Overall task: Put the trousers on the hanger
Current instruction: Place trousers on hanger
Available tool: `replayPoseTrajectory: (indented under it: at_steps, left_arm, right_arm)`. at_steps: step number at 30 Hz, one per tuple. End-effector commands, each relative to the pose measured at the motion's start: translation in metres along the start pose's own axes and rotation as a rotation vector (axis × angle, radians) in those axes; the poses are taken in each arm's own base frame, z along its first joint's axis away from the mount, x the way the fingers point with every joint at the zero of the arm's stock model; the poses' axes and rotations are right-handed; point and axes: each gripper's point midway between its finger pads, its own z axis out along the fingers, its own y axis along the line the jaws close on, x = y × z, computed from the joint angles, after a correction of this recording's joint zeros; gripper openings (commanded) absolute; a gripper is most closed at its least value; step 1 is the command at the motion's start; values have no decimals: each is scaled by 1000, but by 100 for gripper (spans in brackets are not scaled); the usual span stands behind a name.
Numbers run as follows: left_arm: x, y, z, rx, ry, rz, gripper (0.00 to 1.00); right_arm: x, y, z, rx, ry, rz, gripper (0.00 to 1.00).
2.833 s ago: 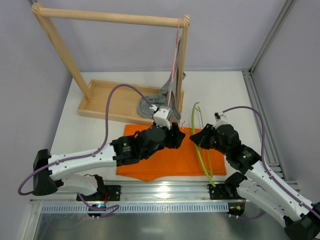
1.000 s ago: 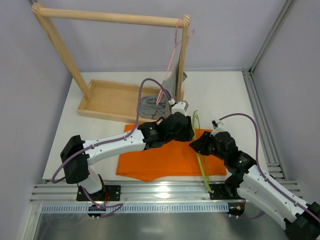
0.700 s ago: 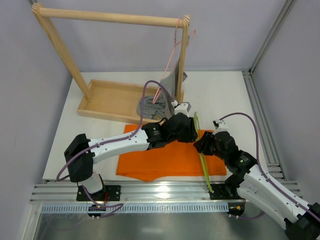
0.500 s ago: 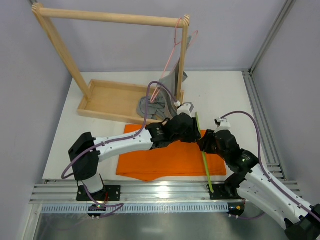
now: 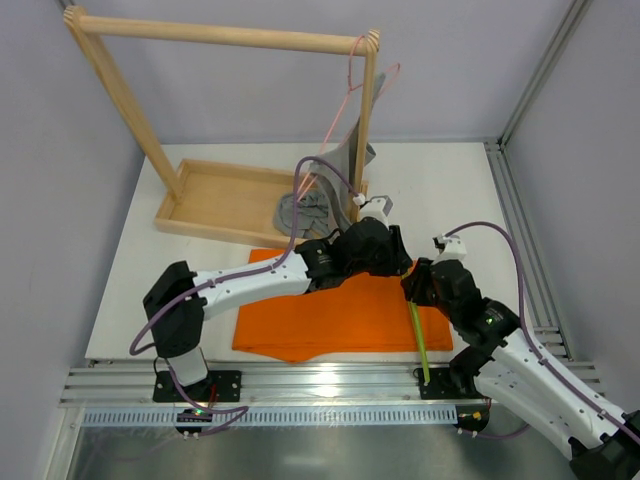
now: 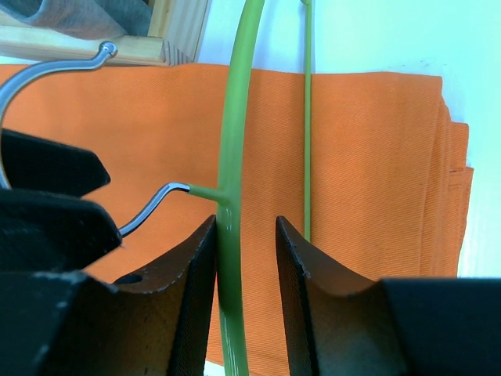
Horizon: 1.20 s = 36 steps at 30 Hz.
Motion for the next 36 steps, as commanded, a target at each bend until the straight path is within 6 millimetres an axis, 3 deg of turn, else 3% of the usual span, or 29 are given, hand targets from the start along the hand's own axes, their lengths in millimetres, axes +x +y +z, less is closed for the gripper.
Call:
replayPoseTrajectory:
  at_steps: [1,5,11,15,22,28,36]
  left_arm:
    - [-31,-23,1,81,-80,-13,42]
    - [-40,-31,2,106,-98,-6,42]
    - [-36,-28,0,100,-83,2,43]
    - [-33,-20,-10,83,-83,13,47]
    - [-46,-5,-38,-7,-93,91,50]
    - [-64,2,-78,-56,-126,149,51]
    - [-33,44,-103,-109,-52,159,51]
  right_arm:
    - [-15,-2,-3,26,-48,-16,38]
    - [-10,-6,3,58,-22,-21,38]
    - [-13,-7,7,74,-37,-8,35]
    - [-15,-3,7,53,-55,19,4]
    - [-18,9,7,-20,-95,123,4]
    - [-39,39,-1,-150,-136,203,4]
    - [-55,77,0,-321,-160,299,4]
